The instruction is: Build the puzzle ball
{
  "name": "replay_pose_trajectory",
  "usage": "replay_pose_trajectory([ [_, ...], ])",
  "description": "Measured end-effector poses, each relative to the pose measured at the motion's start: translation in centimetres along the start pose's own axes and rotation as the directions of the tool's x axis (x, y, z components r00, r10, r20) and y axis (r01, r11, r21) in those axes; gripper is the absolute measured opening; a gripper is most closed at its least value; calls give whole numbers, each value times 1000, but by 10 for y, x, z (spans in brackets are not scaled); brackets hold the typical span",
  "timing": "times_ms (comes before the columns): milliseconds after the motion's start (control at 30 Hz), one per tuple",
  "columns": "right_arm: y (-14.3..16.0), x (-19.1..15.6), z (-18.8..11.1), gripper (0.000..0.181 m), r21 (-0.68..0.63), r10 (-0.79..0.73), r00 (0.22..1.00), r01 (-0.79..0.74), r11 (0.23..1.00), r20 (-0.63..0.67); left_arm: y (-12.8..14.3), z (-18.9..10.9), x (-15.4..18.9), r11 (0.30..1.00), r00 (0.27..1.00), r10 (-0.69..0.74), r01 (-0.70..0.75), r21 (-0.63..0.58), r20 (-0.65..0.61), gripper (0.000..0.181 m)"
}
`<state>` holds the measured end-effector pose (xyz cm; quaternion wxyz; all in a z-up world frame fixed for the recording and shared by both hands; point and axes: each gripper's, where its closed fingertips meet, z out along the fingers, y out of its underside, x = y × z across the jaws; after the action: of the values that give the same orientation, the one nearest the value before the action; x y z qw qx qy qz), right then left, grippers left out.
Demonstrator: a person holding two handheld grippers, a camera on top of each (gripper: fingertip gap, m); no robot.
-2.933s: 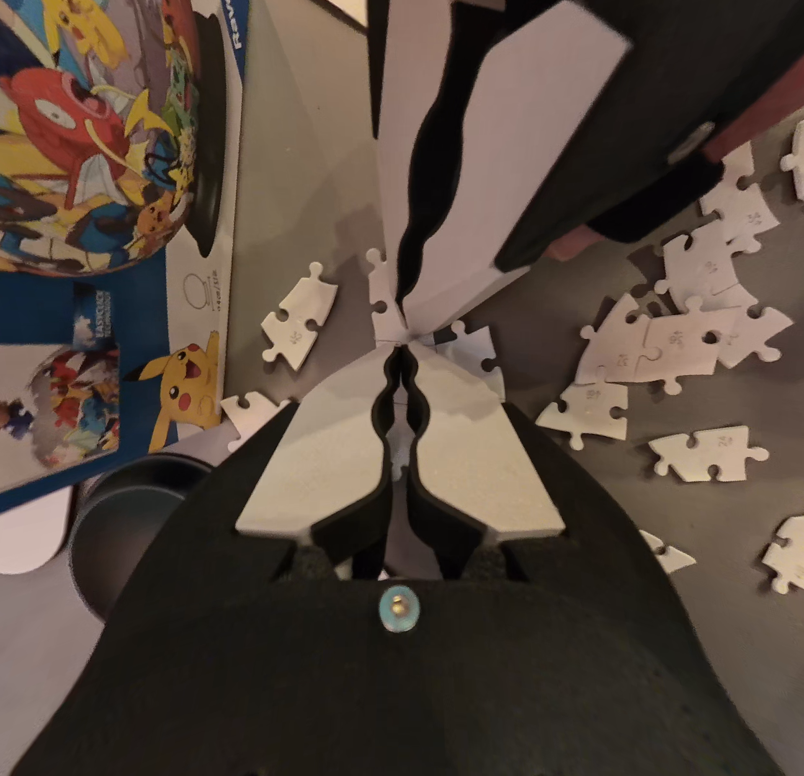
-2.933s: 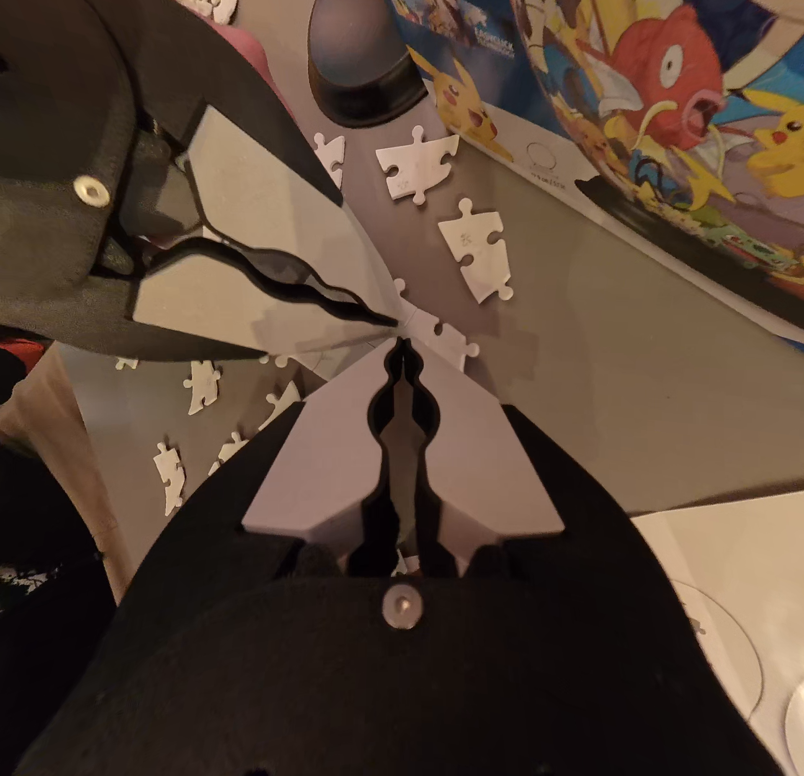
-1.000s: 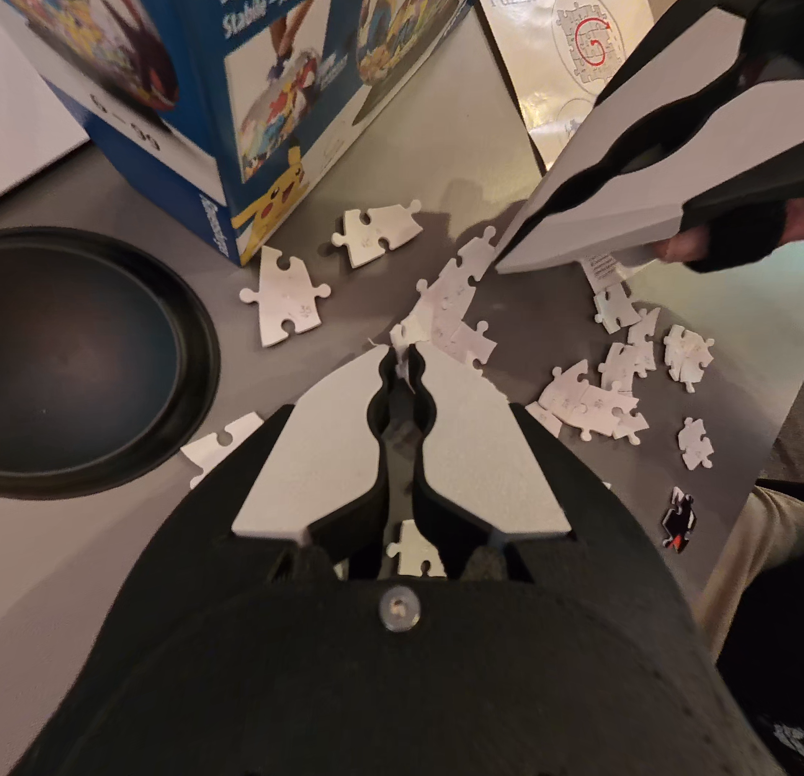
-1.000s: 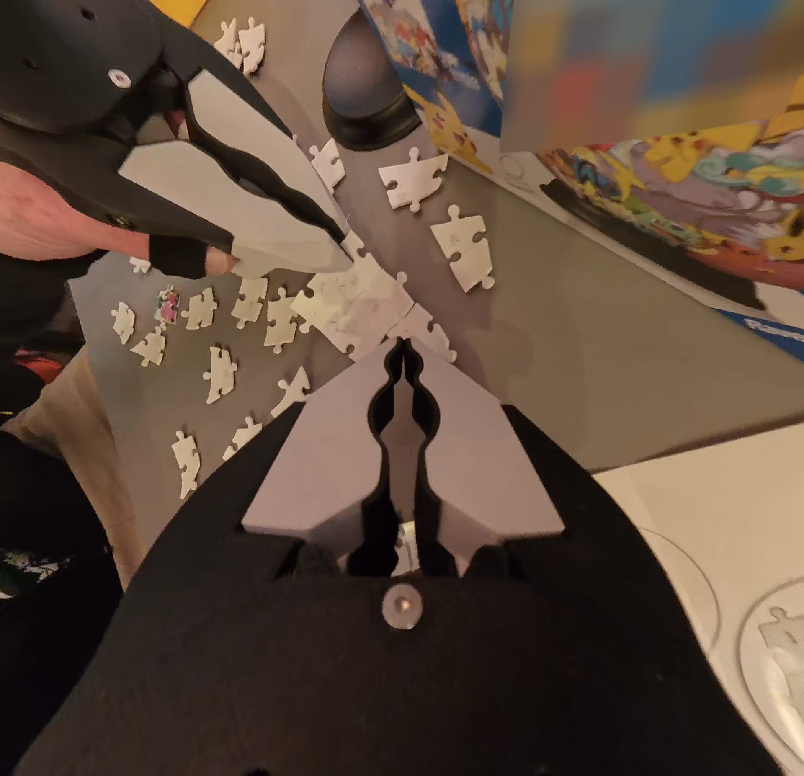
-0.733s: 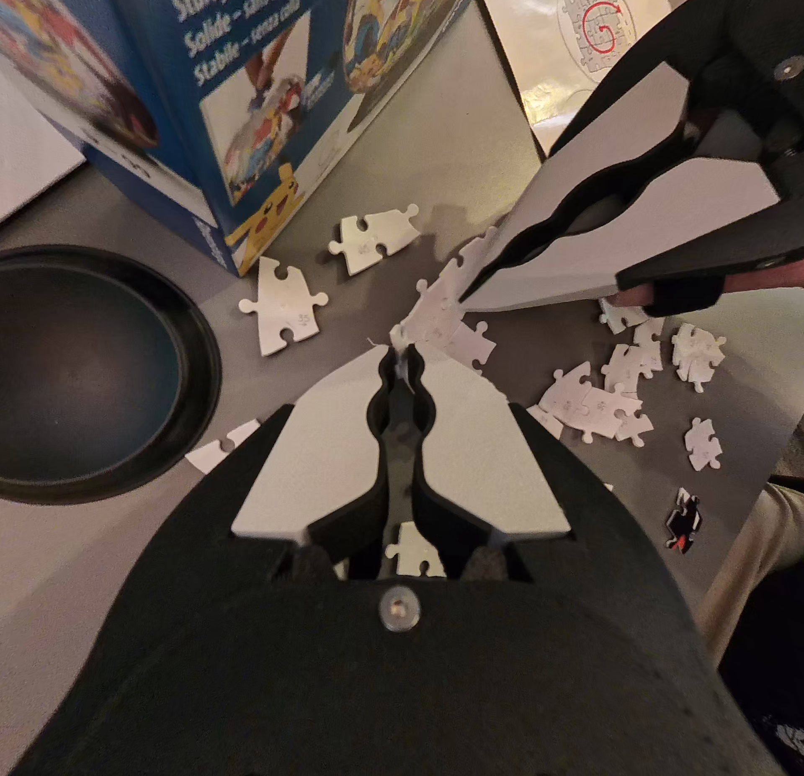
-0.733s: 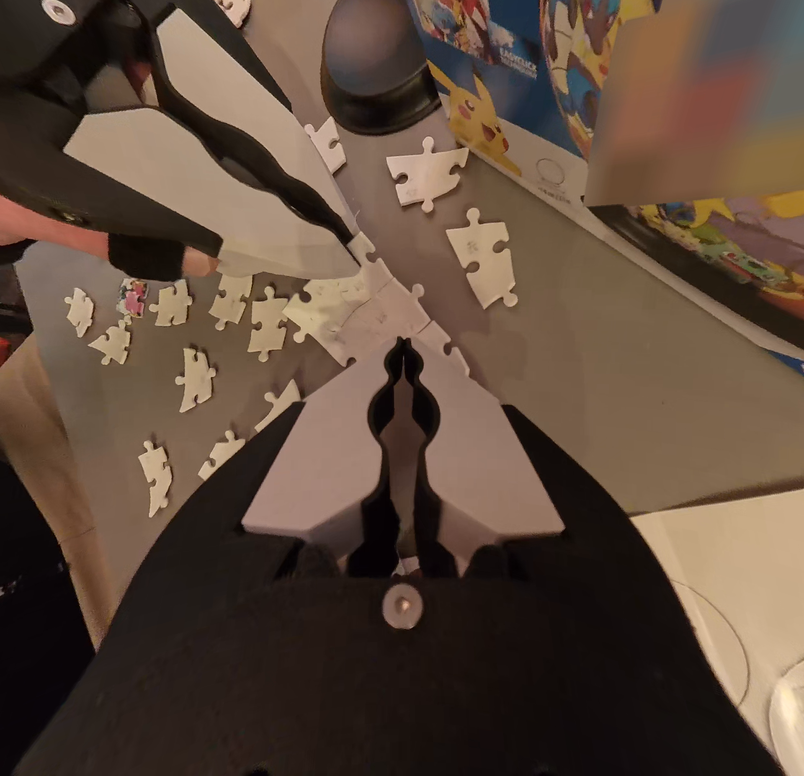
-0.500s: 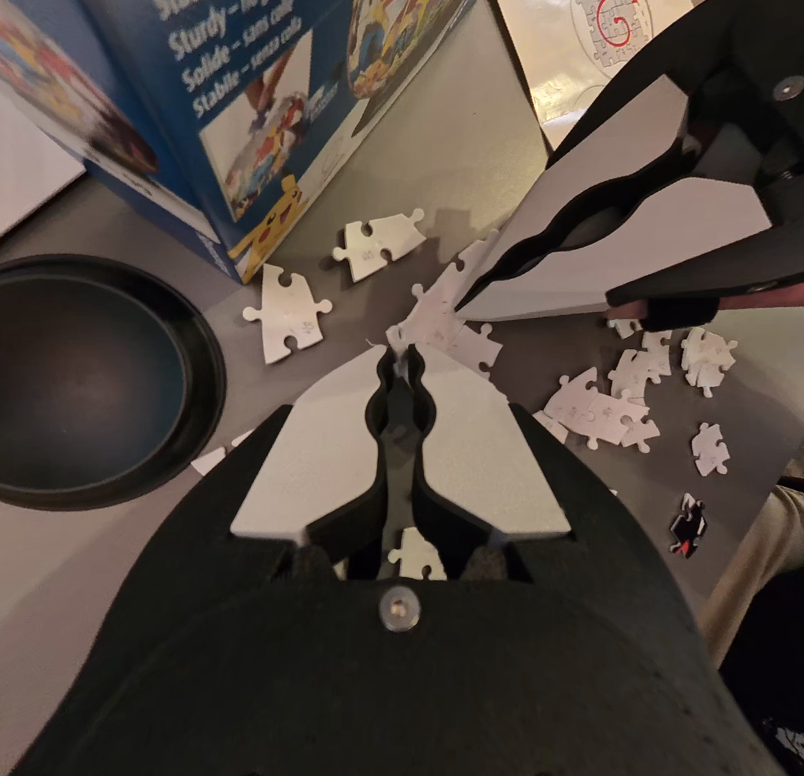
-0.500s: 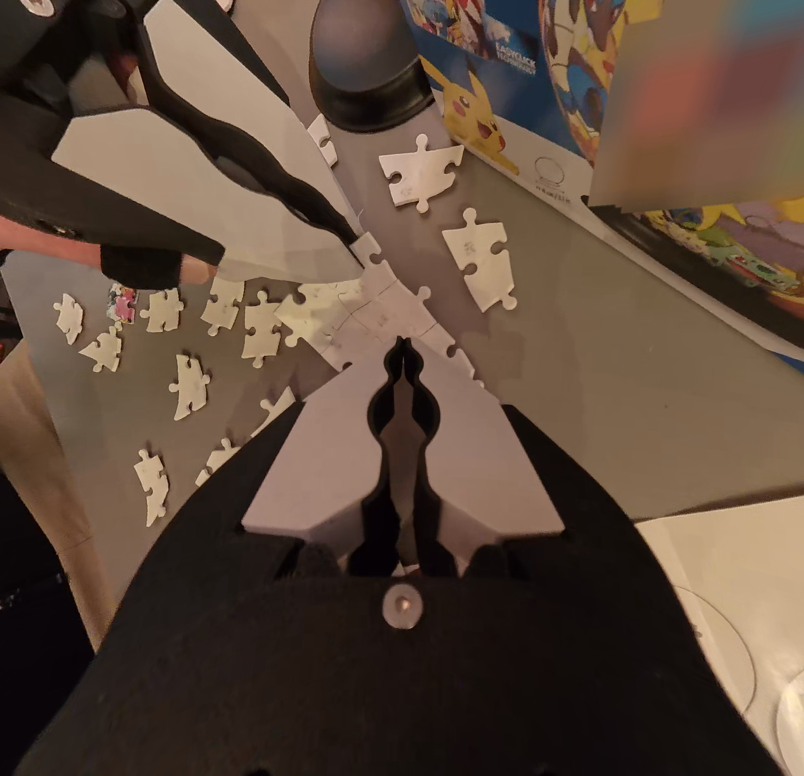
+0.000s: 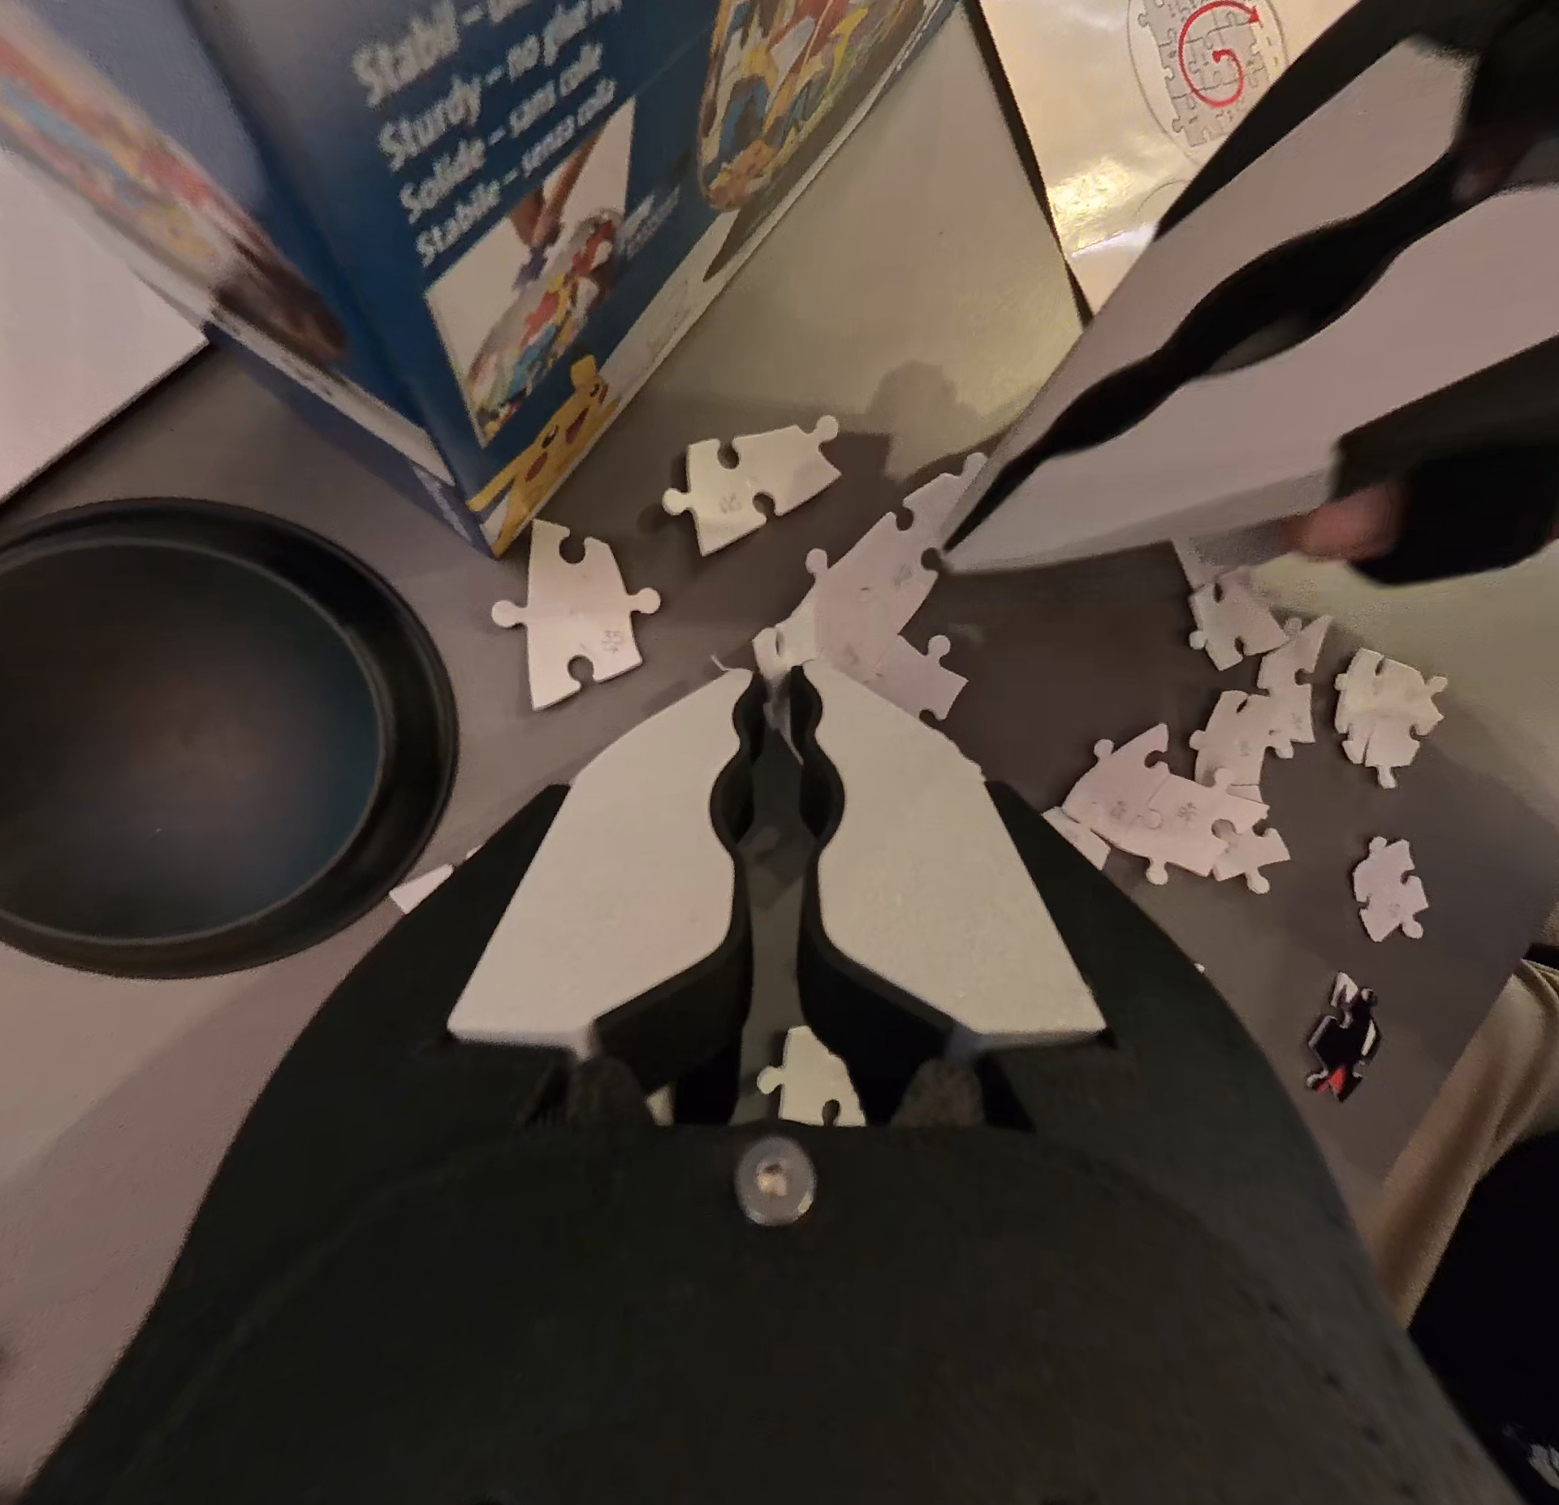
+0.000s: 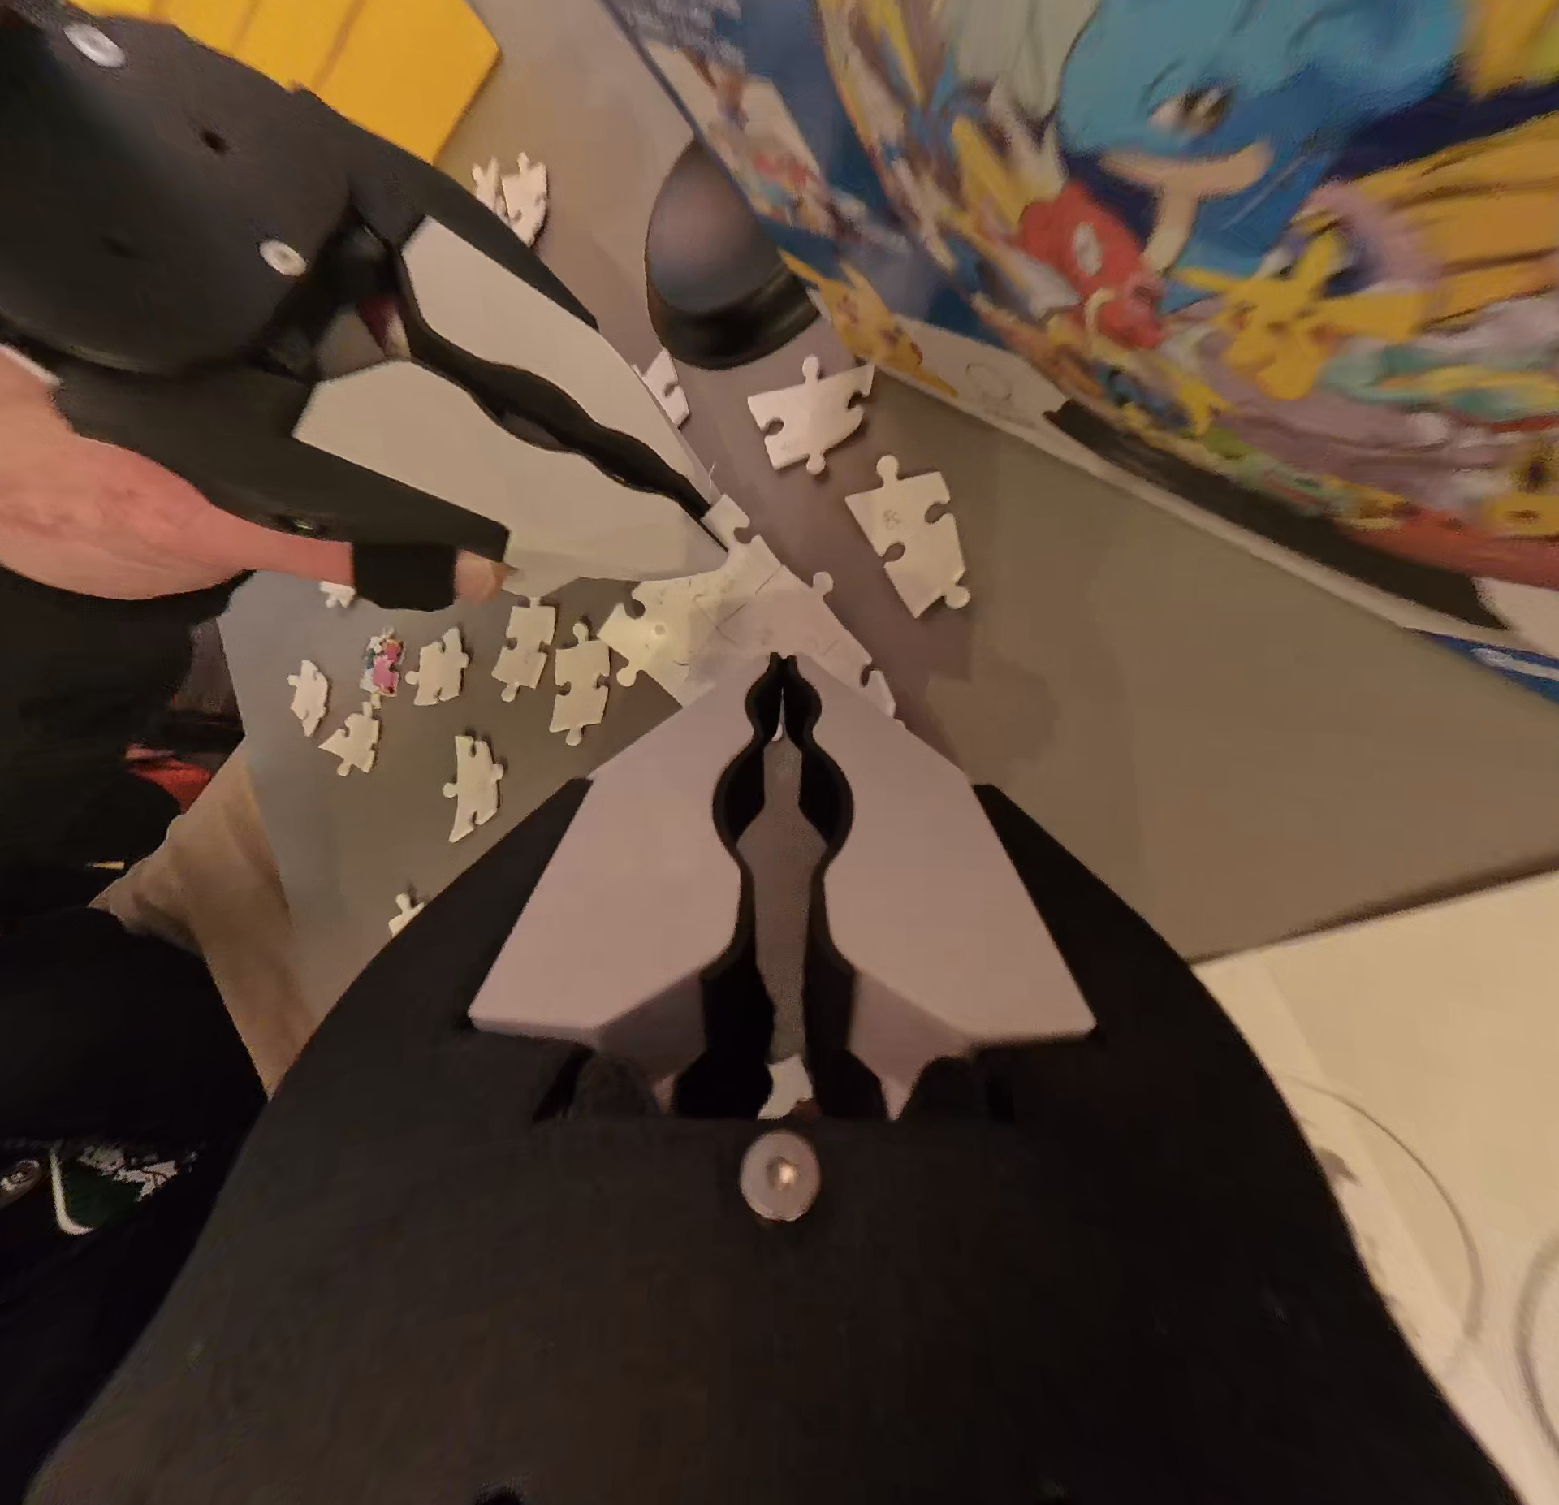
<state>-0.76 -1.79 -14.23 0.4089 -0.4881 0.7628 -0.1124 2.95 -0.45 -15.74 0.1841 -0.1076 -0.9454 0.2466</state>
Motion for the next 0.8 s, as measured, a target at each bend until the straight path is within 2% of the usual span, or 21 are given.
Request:
replay_pose_trajectory([
  [33,-4,1,-8,0,23,1,1000,-1,1000,-2,0,0,0,1000,1000,-1,1,-1,-1,5],
  [200,-1,14,-43,0,56,2,998,1,998,-56,0,-2,0,1000,1000,8,-8,0,1,5],
  [367,15,28,-68,0,-20,-67,981,65,998,-179,4,-7,-3,1000,1000,3,-3,4,-1,4],
  [400,20,31,-70,9,-41,-80,977,74,996,-199,6,-8,-4,1000,1000,0,0,6,-1,4],
  [600,56,34,-67,21,-161,-137,966,102,982,-218,15,-17,-9,1000,1000,-18,18,16,-8,4],
  [800,49,28,-56,22,-143,-195,954,165,976,-227,23,-24,-15,999,1000,-29,29,34,0,4],
])
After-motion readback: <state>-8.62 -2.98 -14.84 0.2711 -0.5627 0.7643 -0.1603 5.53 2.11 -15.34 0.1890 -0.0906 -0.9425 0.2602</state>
